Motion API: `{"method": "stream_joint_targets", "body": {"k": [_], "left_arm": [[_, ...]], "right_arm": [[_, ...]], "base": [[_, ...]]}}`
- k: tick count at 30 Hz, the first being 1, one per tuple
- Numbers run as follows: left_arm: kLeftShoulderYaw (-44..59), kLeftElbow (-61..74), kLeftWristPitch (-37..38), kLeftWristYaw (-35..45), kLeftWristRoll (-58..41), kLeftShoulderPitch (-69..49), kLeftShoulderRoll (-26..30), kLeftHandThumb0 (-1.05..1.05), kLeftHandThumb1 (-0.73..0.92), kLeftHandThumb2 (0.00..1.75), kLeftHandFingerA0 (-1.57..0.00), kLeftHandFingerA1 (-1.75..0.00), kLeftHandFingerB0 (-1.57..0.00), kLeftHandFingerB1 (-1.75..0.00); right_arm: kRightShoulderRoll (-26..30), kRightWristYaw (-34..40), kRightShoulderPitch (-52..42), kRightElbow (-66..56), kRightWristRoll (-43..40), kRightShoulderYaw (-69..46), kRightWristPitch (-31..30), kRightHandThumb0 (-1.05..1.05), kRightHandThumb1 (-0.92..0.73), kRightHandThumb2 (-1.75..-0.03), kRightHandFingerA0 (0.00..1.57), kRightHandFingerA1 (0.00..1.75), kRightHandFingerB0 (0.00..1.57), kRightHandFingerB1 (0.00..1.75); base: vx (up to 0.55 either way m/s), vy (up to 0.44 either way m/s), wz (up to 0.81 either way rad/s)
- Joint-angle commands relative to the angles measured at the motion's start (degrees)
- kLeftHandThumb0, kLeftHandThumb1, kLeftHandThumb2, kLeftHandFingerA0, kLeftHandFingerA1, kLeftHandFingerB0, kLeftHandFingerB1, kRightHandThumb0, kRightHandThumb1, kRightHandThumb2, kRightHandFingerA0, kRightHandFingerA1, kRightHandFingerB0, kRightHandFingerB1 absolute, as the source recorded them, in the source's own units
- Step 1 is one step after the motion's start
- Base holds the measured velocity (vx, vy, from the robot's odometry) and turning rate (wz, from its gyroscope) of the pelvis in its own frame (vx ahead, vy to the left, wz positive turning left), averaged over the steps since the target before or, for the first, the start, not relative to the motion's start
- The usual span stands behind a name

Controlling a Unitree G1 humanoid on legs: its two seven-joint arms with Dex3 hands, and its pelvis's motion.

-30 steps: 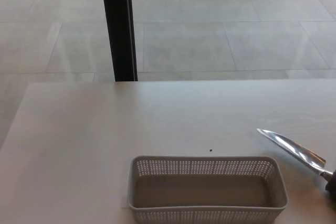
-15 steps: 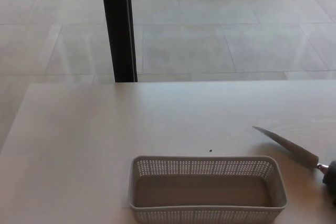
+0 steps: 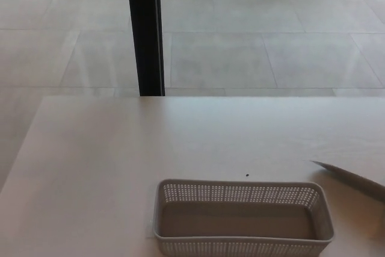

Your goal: A garden tool is kept on the righthand side and a container is kept on the lefthand side on a desk infront of the robot. the robot uses its right hand to pick up the garden tool and makes a scooping motion inside the container

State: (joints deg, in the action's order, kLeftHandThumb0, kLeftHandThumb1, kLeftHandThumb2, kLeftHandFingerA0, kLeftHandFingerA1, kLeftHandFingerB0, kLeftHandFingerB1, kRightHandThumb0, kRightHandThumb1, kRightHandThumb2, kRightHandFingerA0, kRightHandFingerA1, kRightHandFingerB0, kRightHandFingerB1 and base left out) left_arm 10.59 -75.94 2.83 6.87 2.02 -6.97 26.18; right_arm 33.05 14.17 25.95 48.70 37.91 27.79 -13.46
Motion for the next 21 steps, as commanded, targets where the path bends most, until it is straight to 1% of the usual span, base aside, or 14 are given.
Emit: {"method": "stream_joint_targets", "body": {"k": [1,3,4,6,8,10,11,12,13,14,15,18,20,21], "left_arm": [[-1.22,0.50,1.45,0.98,1.23,-0.17,1.60,-0.11,-0.07,1.24,-0.82,-1.00,-0.75,-0.92],[-1.57,0.50,1.50,0.81,1.43,-0.01,1.78,-0.16,-0.08,1.22,-0.84,-0.99,-0.77,-0.92],[-1.63,0.48,1.50,0.76,1.39,0.00,1.78,-0.16,-0.08,1.22,-0.84,-0.99,-0.77,-0.92],[-2.06,0.35,1.37,0.67,1.72,0.16,1.81,-0.16,-0.07,1.23,-0.86,-1.00,-0.78,-0.93],[-2.35,0.34,1.16,0.74,1.93,0.38,2.10,-0.14,-0.05,1.24,-0.88,-0.99,-0.78,-0.92],[-2.51,0.13,1.06,0.40,1.96,0.47,2.05,-0.13,-0.04,1.23,-0.87,-0.99,-0.77,-0.92],[-2.39,0.04,0.88,0.30,1.82,0.49,2.02,-0.10,-0.06,1.26,-0.87,-0.99,-0.77,-0.92],[-2.44,-0.12,0.88,0.19,1.90,0.47,2.03,-0.11,-0.06,1.24,-0.89,-0.99,-0.79,-0.92],[-2.47,-0.19,0.82,0.26,1.91,0.45,2.06,-0.13,-0.04,1.23,-0.86,-0.98,-0.77,-0.92],[-2.48,-0.20,0.80,0.27,1.90,0.47,2.06,-0.13,-0.04,1.23,-0.86,-0.98,-0.77,-0.92],[-2.48,-0.15,0.77,0.41,1.84,0.47,2.13,-0.18,-0.05,1.22,-0.85,-0.98,-0.77,-0.91],[-1.81,0.46,0.90,1.13,0.90,0.24,2.37,-0.12,-0.08,1.23,-0.87,-1.01,-0.78,-0.93],[-2.07,-0.04,0.93,0.93,1.30,0.34,2.39,-0.14,-0.06,1.19,-0.86,-0.99,-0.76,-0.91],[-2.05,-0.07,0.90,0.93,1.29,0.36,2.43,-0.14,-0.05,1.16,-0.85,-0.98,-0.76,-0.90]], "right_arm": [[-2.47,5.86,-10.56,7.43,-0.83,0.72,9.61,-0.59,-0.17,-1.75,1.57,1.43,1.21,1.29],[-2.02,12.78,-11.65,8.14,-2.54,-2.09,15.28,-0.64,-0.26,-1.75,1.57,1.62,1.40,1.52],[-2.05,13.57,-11.69,8.43,-2.46,-2.41,15.94,-0.64,-0.26,-1.75,1.57,1.62,1.40,1.52],[-1.96,17.34,-11.94,8.99,-3.33,-4.28,19.32,-0.66,-0.43,-1.73,1.57,1.75,1.31,1.61],[-2.34,20.10,-11.70,9.15,-3.68,-5.62,20.42,-0.69,-0.48,-1.67,1.57,1.75,1.18,1.53],[-2.39,26.43,-11.62,9.68,-4.46,-8.10,25.84,-0.64,-0.28,-1.75,1.57,1.75,1.03,1.61],[-2.17,29.23,-11.44,9.61,-3.87,-8.31,26.90,-0.38,-0.61,-1.42,1.57,1.58,1.57,1.56],[-1.92,29.88,-11.21,9.35,-3.94,-8.89,27.64,-0.60,-0.37,-1.74,1.57,1.75,1.09,1.75],[-1.68,31.69,-10.99,9.36,-3.99,-9.44,29.22,-0.57,-0.56,-1.75,1.57,1.75,1.43,1.75],[-1.69,32.01,-10.92,9.57,-3.91,-9.55,29.58,-0.57,-0.56,-1.75,1.57,1.75,1.43,1.75],[-1.15,33.03,-10.79,9.05,-3.51,-9.60,30.32,-0.60,-0.71,-1.75,1.57,1.75,1.54,1.75],[0.22,36.47,-9.44,6.71,-4.87,-12.82,34.81,-0.50,-0.80,-1.75,1.57,1.75,1.40,1.75],[1.49,39.26,-8.06,6.05,-3.42,-12.96,35.48,-0.50,-0.84,-1.71,1.57,1.75,1.19,1.75],[2.04,40.72,-7.47,5.80,-2.64,-12.91,35.73,-0.46,-0.92,-1.50,1.57,1.75,1.02,1.75]], "base": [[0.00,0.000,0.00],[0.00,0.000,0.00],[0.00,0.000,0.00],[0.00,0.000,0.00],[0.00,0.000,0.00],[0.00,0.000,0.00],[0.00,0.000,0.00],[0.00,0.000,0.00],[0.00,0.000,0.00],[0.00,0.000,0.00],[0.00,0.000,0.00],[0.00,0.000,0.00],[0.00,0.000,0.00],[0.00,0.000,0.00]]}}
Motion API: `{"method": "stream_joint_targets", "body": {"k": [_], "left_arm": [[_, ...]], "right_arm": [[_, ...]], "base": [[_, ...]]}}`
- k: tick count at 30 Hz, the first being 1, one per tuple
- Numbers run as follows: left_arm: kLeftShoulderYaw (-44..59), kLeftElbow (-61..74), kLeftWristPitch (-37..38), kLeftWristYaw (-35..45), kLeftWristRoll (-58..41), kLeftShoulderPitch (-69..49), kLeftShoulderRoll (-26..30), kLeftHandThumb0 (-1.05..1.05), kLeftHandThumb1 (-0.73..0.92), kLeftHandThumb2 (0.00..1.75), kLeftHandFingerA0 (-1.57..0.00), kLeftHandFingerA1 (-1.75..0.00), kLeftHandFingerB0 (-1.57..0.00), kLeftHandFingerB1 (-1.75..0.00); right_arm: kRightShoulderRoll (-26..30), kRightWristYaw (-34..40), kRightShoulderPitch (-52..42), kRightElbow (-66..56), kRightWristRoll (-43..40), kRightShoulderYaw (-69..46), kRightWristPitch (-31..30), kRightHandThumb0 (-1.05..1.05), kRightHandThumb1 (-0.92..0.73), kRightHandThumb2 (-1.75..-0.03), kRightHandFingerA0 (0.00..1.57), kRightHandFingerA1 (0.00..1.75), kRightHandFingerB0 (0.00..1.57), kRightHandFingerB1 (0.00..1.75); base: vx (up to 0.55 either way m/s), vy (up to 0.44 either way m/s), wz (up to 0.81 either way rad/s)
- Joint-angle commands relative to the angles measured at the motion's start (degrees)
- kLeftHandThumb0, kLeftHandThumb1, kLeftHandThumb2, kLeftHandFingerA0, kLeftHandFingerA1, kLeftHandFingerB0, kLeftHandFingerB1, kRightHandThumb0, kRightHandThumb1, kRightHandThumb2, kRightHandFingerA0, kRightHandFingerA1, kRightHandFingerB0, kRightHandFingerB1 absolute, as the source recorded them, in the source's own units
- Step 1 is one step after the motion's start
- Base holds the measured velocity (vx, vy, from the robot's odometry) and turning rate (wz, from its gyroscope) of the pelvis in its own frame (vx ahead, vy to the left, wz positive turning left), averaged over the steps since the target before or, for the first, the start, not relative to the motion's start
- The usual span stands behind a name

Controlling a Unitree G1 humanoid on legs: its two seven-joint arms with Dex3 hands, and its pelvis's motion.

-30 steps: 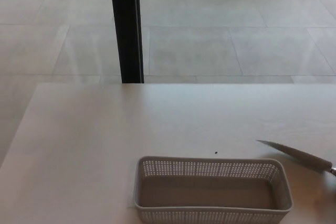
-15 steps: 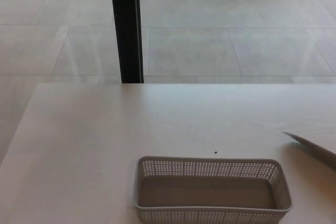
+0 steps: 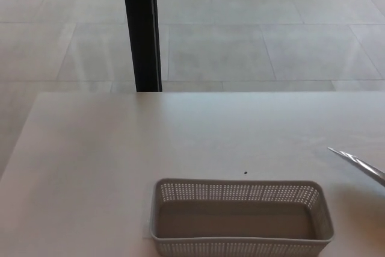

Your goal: A garden tool is kept on the righthand side and a container is kept on the lefthand side on a desk infront of the robot. the robot uses its right hand to pick up the garden tool and makes a scooping motion inside the container

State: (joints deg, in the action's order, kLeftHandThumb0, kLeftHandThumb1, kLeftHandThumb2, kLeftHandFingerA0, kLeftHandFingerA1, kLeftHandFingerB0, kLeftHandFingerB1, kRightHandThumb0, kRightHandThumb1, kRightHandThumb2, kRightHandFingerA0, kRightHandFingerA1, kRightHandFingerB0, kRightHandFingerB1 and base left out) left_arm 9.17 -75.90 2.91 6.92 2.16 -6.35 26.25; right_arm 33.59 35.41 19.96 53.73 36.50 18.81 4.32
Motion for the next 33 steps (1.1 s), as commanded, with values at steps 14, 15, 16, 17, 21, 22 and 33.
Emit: {"method": "stream_joint_targets", "body": {"k": [14,15,16,17,21,22,33], "left_arm": [[-1.68,-0.17,0.11,0.97,1.82,0.24,2.92,-0.14,-0.04,1.16,-0.86,-0.97,-0.76,-0.90],[-1.92,-0.23,0.12,1.01,1.99,0.27,2.99,-0.15,-0.04,1.14,-0.86,-0.96,-0.77,-0.90],[-1.94,-0.28,0.07,0.77,1.96,0.36,2.90,-0.14,-0.03,1.13,-0.89,-0.97,-0.79,-0.90],[-1.89,-0.28,0.20,0.76,1.85,0.34,2.85,-0.15,-0.03,1.13,-0.88,-0.97,-0.78,-0.90],[-1.63,-0.30,0.12,1.01,1.37,0.33,2.74,-0.12,-0.05,1.15,-0.88,-0.98,-0.78,-0.91],[-1.79,-0.25,0.07,0.96,1.50,0.33,2.85,-0.12,-0.05,1.15,-0.88,-0.98,-0.78,-0.91],[-2.47,-0.02,0.71,2.11,1.94,0.76,3.71,-0.19,-0.08,1.05,-0.85,-0.97,-0.79,-0.90]], "right_arm": [[12.83,25.29,0.17,-17.20,7.42,-7.23,17.95,-0.23,-0.62,-1.37,1.08,1.75,0.70,1.75],[13.68,24.76,-0.45,-19.07,7.96,-7.55,17.91,-0.24,-0.58,-1.34,1.04,1.75,0.69,1.75],[14.29,23.98,-1.18,-20.82,8.01,-8.06,17.94,-0.24,-0.54,-1.33,1.03,1.75,0.68,1.75],[14.80,23.58,-1.66,-22.01,8.19,-8.29,18.02,-0.24,-0.51,-1.31,1.03,1.75,0.68,1.75],[18.17,24.95,-3.35,-26.44,12.06,-7.47,20.00,-0.14,-0.33,-1.12,1.04,1.75,0.61,1.74],[18.86,25.57,-4.00,-27.44,13.26,-7.10,19.85,-0.14,-0.33,-1.12,1.04,1.75,0.61,1.74],[23.99,26.94,-8.12,-31.49,19.98,-3.38,23.85,-0.26,-0.44,-0.86,1.02,1.75,0.78,1.47]], "base": [[0.00,0.000,0.00],[0.00,0.000,0.00],[0.00,0.000,0.00],[0.00,0.000,0.00],[0.00,0.000,0.00],[0.00,0.000,0.00],[0.00,0.000,0.00]]}}
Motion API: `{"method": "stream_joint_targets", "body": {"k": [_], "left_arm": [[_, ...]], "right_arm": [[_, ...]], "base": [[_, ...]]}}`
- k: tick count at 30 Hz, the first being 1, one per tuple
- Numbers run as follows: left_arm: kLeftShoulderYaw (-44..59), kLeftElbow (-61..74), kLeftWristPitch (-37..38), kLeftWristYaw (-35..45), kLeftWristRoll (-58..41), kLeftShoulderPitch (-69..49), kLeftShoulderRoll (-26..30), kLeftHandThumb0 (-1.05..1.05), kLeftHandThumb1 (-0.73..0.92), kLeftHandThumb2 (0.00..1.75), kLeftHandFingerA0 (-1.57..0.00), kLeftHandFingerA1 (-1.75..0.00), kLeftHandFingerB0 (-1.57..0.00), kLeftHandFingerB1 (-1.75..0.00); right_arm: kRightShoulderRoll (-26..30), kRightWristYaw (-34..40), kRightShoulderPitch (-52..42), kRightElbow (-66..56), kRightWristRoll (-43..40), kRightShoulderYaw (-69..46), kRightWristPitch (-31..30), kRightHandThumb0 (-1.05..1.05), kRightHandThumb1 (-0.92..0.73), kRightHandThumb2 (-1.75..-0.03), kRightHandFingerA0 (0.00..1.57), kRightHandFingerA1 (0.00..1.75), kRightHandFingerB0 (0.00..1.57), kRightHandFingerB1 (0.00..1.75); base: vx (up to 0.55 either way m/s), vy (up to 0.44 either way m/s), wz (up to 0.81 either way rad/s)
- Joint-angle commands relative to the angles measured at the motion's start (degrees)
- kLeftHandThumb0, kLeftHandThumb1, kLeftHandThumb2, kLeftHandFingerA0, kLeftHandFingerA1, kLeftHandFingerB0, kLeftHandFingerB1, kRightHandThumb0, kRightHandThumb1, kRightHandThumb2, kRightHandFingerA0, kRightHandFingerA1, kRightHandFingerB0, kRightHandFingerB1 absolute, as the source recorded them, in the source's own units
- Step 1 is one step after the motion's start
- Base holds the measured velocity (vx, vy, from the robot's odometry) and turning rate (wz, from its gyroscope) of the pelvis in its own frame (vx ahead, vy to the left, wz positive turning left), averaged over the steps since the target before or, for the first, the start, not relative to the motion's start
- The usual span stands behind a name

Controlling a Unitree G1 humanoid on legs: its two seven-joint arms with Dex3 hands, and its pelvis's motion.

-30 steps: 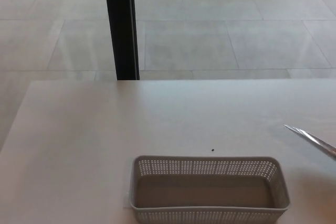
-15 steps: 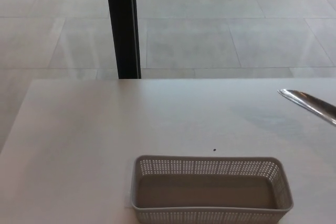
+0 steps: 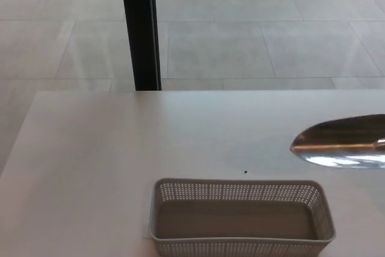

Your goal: A garden tool is kept on the righthand side and a container is kept on the lefthand side on a desk infront of the robot. the robot uses its right hand to pick up the garden tool and makes a scooping motion inside the container

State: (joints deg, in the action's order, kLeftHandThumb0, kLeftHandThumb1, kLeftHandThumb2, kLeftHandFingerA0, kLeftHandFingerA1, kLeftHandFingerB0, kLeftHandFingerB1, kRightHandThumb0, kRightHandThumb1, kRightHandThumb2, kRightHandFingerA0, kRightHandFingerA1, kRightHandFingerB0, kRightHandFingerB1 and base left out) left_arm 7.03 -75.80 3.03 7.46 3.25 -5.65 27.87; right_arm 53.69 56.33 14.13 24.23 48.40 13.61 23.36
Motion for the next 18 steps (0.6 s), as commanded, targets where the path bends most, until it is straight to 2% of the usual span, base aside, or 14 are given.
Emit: {"method": "stream_joint_targets", "body": {"k": [1,3,4,8,9,10,11,12,13,14,17,18], "left_arm": [[-0.23,-0.23,0.39,2.00,0.77,0.33,2.15,-0.19,-0.08,1.05,-0.85,-0.97,-0.79,-0.90],[-0.49,-0.26,0.56,1.61,1.13,0.31,2.06,-0.23,-0.04,1.01,-0.86,-0.95,-0.79,-0.88],[-0.69,-0.29,0.85,1.39,1.38,0.18,1.95,-0.20,-0.04,1.04,-0.87,-0.95,-0.78,-0.88],[-0.56,-0.42,0.89,1.16,1.24,-0.20,1.80,-0.19,-0.05,1.06,-0.87,-0.96,-0.79,-0.89],[-0.40,-0.42,0.62,1.09,1.13,-0.23,1.91,-0.17,-0.07,1.10,-0.85,-0.97,-0.78,-0.90],[-0.39,-0.43,0.62,1.09,1.14,-0.23,1.91,-0.17,-0.07,1.10,-0.85,-0.97,-0.78,-0.90],[-0.82,-0.34,0.75,0.77,1.61,-0.40,2.01,-0.16,-0.06,1.09,-0.85,-0.96,-0.78,-0.90],[-0.58,-0.33,0.84,0.94,1.38,-0.50,2.05,-0.15,-0.06,1.09,-0.86,-0.97,-0.78,-0.91],[-0.56,-0.32,0.85,0.95,1.35,-0.51,2.05,-0.15,-0.06,1.09,-0.86,-0.97,-0.78,-0.91],[-0.44,-0.23,0.42,1.04,1.18,-0.35,2.01,-0.14,-0.06,1.07,-0.86,-0.97,-0.79,-0.90],[-0.75,-0.18,0.58,0.99,1.51,-0.40,2.11,-0.17,-0.07,1.06,-0.85,-0.96,-0.79,-0.90],[-0.94,-0.15,0.68,0.91,1.70,-0.41,2.13,-0.14,-0.05,1.05,-0.86,-0.96,-0.79,-0.89]], "right_arm": [[3.86,6.38,-2.46,-1.90,8.65,2.30,4.92,-0.26,-0.44,-0.86,1.02,1.75,0.78,1.47],[3.86,6.56,-2.83,-1.98,9.35,2.55,4.18,-0.27,-0.47,-0.81,1.02,1.75,0.77,1.47],[3.96,6.37,-3.05,-2.00,9.69,2.66,3.98,-0.25,-0.49,-0.81,1.02,1.75,0.72,1.51],[4.58,3.58,-2.86,-2.49,10.50,2.55,3.23,-0.24,-0.47,-0.82,0.98,1.75,0.73,1.48],[4.13,0.73,-3.46,-3.60,9.93,1.59,0.71,-0.24,-0.50,-0.79,1.11,1.64,0.76,1.22],[4.08,0.66,-3.52,-3.66,10.01,1.47,0.71,-0.24,-0.50,-0.79,1.11,1.64,0.76,1.22],[4.55,-2.30,-3.66,-4.58,9.95,0.96,-0.59,-0.27,-0.52,-0.66,0.95,1.71,0.83,1.19],[4.41,-3.45,-3.97,-5.26,9.98,0.40,-1.84,-0.26,-0.51,-0.65,0.98,1.69,0.89,1.08],[4.34,-3.73,-4.10,-5.44,10.04,0.16,-2.00,-0.26,-0.51,-0.65,0.98,1.69,0.89,1.08],[3.89,-7.35,-3.82,-6.33,9.29,-0.72,-3.82,-0.29,-0.53,-0.63,0.92,1.63,0.90,0.94],[3.08,-12.90,-4.03,-8.96,8.75,-2.26,-7.75,-0.25,-0.47,-0.70,0.88,1.65,0.79,1.27],[3.00,-14.12,-4.23,-9.73,8.86,-2.62,-8.71,-0.24,-0.45,-0.72,0.88,1.65,0.80,1.24]], "base": [[0.00,0.000,0.00],[0.00,0.000,0.00],[0.00,0.000,0.00],[0.00,0.000,0.00],[0.00,0.000,0.00],[0.00,0.000,0.00],[0.00,0.000,0.00],[0.00,0.000,0.00],[0.00,0.000,0.00],[0.00,0.000,0.00],[0.00,0.000,0.00],[0.00,0.000,0.00]]}}
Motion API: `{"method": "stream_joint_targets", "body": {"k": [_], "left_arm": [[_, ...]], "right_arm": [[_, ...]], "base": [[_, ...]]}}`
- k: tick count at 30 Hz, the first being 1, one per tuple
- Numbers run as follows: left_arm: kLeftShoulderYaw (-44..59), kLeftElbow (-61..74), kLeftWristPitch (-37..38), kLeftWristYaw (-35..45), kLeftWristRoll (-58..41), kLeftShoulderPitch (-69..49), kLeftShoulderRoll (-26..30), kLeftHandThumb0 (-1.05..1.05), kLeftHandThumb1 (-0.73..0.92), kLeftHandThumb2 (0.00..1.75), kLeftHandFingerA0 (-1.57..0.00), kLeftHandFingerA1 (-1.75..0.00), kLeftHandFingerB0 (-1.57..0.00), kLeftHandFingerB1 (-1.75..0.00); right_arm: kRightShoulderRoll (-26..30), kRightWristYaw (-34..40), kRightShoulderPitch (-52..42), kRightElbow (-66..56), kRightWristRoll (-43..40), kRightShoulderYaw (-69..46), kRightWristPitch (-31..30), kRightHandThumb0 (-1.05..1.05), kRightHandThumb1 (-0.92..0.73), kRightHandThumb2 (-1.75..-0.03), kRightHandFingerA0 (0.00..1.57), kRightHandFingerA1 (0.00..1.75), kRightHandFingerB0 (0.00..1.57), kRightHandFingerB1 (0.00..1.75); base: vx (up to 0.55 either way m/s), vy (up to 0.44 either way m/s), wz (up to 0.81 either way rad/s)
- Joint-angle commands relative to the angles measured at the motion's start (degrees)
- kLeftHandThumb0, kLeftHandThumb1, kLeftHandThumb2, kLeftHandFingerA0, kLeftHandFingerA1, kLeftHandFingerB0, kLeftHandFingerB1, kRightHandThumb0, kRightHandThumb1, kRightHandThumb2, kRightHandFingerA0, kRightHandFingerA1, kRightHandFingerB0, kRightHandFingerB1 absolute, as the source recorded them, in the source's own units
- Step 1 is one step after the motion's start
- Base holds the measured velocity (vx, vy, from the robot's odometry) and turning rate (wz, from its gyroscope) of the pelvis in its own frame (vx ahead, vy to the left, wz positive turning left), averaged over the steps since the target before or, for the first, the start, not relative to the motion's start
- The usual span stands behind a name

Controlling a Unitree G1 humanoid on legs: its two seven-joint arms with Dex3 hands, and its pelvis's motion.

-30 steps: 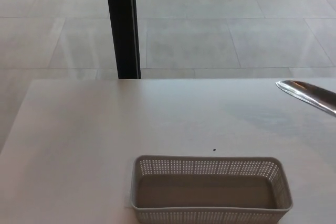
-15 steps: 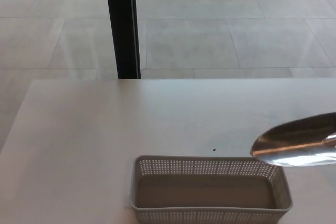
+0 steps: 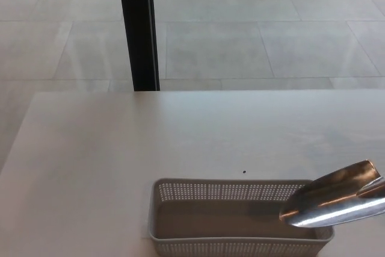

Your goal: A garden tool is kept on the righthand side and a container is kept on the lefthand side on a desk infront of the robot. the robot uses its right hand to pick up the garden tool and makes a scooping motion inside the container

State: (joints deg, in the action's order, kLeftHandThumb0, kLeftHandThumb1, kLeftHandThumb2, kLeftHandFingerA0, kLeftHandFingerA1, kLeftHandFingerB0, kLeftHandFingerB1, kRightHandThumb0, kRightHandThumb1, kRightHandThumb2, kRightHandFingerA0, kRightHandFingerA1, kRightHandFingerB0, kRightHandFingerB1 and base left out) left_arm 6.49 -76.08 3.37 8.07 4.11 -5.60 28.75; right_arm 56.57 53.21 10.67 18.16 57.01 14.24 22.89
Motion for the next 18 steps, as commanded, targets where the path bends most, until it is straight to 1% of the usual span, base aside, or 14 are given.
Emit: {"method": "stream_joint_targets", "body": {"k": [1,4,5,6,7,8,9,12,13,14,15,18], "left_arm": [[-0.22,0.07,0.26,0.41,0.63,-0.39,1.20,-0.12,-0.05,1.03,-0.85,-0.96,-0.78,-0.89],[-0.55,0.07,0.60,1.08,0.87,-0.44,1.37,-0.14,-0.06,1.03,-0.86,-0.96,-0.79,-0.90],[-0.63,0.19,0.52,1.13,0.88,-0.45,1.48,-0.18,-0.06,1.02,-0.87,-0.96,-0.80,-0.90],[-0.53,-0.16,0.57,1.00,0.86,-0.48,1.40,-0.20,-0.05,0.99,-0.87,-0.95,-0.79,-0.89],[-0.80,-0.17,0.64,0.70,1.14,-0.53,1.44,-0.23,-0.05,1.00,-0.89,-0.94,-0.81,-0.88],[-0.30,-0.17,0.29,0.94,0.57,-0.47,1.41,-0.18,-0.06,1.01,-0.89,-0.95,-0.81,-0.88],[-0.55,-0.02,0.35,1.00,0.77,-0.48,1.42,-0.17,-0.06,1.02,-0.89,-0.96,-0.80,-0.89],[-0.44,-0.02,0.49,0.77,0.69,-0.48,1.37,-0.16,-0.05,1.06,-0.89,-0.96,-0.80,-0.89],[-0.35,-0.04,0.42,0.96,0.60,-0.39,1.43,-0.14,-0.06,1.06,-0.87,-0.96,-0.80,-0.90],[-0.21,-0.05,0.31,1.32,0.44,-0.29,1.51,-0.15,-0.06,1.05,-0.87,-0.96,-0.80,-0.89],[-0.22,-0.03,0.35,1.51,0.44,-0.24,1.57,-0.17,-0.07,1.01,-0.89,-0.95,-0.81,-0.89],[-0.44,0.02,0.64,1.39,0.66,-0.18,1.40,-0.19,-0.06,1.00,-0.89,-0.95,-0.81,-0.89]], "right_arm": [[-0.03,-13.23,-1.07,-4.84,-0.45,-3.78,-9.09,-0.23,-0.46,-0.73,0.88,1.66,0.79,1.29],[-0.82,-14.52,-0.81,-5.27,-1.78,-4.27,-8.49,-0.21,-0.47,-0.72,0.87,1.64,0.80,1.31],[-0.98,-15.80,-1.51,-6.53,-1.03,-4.63,-10.17,-0.22,-0.47,-0.71,0.88,1.65,0.83,1.25],[-0.97,-16.75,-1.83,-7.09,-1.21,-4.73,-10.18,-0.23,-0.48,-0.71,0.88,1.63,0.83,1.24],[-1.34,-16.30,-1.85,-7.14,-0.34,-4.43,-10.47,-0.23,-0.48,-0.67,0.88,1.63,0.85,1.21],[-1.25,-16.96,-2.02,-7.58,0.26,-4.32,-10.81,-0.23,-0.49,-0.67,0.86,1.63,0.82,1.24],[-1.26,-17.95,-2.26,-8.08,0.32,-4.34,-11.05,-0.24,-0.48,-0.65,0.86,1.63,0.81,1.26],[-1.60,-16.84,-2.25,-7.92,0.82,-4.04,-10.10,-0.24,-0.47,-0.65,0.88,1.61,0.87,1.18],[-1.59,-16.64,-2.32,-8.03,1.36,-3.95,-10.14,-0.28,-0.50,-0.66,0.88,1.59,0.92,1.09],[-1.45,-16.01,-2.35,-8.09,2.76,-3.62,-10.39,-0.30,-0.49,-0.65,0.89,1.60,0.96,1.06],[-1.39,-15.70,-2.34,-8.12,3.61,-3.47,-10.65,-0.29,-0.49,-0.67,0.90,1.62,0.96,1.05],[-1.16,-15.86,-2.34,-8.07,3.47,-3.69,-9.80,-0.28,-0.49,-0.68,0.89,1.63,0.96,1.05]], "base": [[0.00,0.000,0.00],[0.00,0.000,0.00],[0.00,0.000,0.00],[0.00,0.000,0.00],[0.00,0.000,0.00],[0.00,0.000,0.00],[0.00,0.000,0.00],[0.00,0.000,0.00],[0.00,0.000,0.00],[0.00,0.000,0.00],[0.00,0.000,0.00],[0.00,0.000,0.00]]}}
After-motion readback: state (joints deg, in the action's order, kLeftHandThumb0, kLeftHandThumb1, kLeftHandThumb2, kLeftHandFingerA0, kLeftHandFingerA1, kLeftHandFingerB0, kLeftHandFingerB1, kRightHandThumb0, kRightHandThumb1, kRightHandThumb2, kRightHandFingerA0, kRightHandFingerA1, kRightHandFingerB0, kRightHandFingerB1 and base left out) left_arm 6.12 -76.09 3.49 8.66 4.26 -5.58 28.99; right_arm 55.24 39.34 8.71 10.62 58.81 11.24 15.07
